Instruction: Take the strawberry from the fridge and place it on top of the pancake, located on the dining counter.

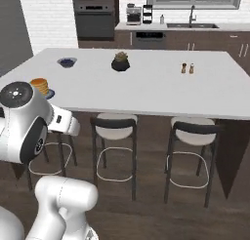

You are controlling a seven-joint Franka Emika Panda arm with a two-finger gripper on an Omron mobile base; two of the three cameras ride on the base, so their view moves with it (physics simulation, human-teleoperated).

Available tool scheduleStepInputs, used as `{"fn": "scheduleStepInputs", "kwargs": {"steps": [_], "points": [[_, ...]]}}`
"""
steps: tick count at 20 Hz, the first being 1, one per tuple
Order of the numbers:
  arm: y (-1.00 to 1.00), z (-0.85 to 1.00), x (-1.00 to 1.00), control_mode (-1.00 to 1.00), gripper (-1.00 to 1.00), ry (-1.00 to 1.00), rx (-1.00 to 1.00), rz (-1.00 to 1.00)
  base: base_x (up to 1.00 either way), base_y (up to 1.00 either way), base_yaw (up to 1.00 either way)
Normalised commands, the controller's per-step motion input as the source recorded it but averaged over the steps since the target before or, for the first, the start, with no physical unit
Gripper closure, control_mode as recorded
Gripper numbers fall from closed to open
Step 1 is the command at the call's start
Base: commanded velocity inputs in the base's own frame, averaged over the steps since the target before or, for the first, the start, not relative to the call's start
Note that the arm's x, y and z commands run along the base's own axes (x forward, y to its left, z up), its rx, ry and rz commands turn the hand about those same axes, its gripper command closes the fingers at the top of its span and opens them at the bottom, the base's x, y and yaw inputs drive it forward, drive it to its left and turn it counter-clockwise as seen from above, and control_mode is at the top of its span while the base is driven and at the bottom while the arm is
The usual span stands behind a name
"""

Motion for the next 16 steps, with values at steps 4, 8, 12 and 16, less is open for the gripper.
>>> {"fn": "scheduleStepInputs", "kwargs": {"steps": [4,8,12,16], "points": [[0.00,0.00,0.00,1.00,1.00,0.00,0.00,0.00,-0.16,1.00,0.33],[0.00,0.00,0.00,1.00,1.00,0.00,0.00,0.00,0.00,1.00,0.25],[0.00,0.00,0.00,1.00,1.00,0.00,0.00,0.00,0.27,1.00,0.11],[0.00,0.00,0.00,1.00,1.00,0.00,0.00,0.00,0.40,0.84,0.01]]}}
